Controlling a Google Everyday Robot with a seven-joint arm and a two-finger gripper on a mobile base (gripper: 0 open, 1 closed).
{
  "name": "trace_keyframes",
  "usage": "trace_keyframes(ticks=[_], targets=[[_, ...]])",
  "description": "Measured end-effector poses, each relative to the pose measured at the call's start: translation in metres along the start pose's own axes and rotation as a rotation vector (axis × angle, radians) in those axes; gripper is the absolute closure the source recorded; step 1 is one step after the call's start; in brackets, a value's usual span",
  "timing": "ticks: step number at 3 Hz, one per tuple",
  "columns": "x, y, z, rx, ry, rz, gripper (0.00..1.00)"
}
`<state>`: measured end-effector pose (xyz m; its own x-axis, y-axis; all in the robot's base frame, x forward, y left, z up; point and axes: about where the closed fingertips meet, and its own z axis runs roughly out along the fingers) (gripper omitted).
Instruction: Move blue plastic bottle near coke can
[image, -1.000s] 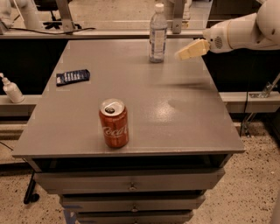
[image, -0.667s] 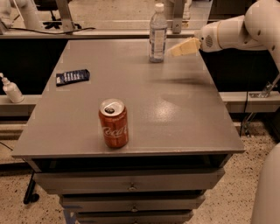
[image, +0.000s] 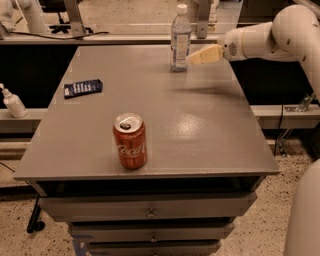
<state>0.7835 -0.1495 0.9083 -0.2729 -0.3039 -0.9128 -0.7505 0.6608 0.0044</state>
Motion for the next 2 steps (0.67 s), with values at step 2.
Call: trace_keyframes(ticks=[2], targets=[[-0.003,-0.009,0.045,-0.009,-0.097,0.033,0.00]])
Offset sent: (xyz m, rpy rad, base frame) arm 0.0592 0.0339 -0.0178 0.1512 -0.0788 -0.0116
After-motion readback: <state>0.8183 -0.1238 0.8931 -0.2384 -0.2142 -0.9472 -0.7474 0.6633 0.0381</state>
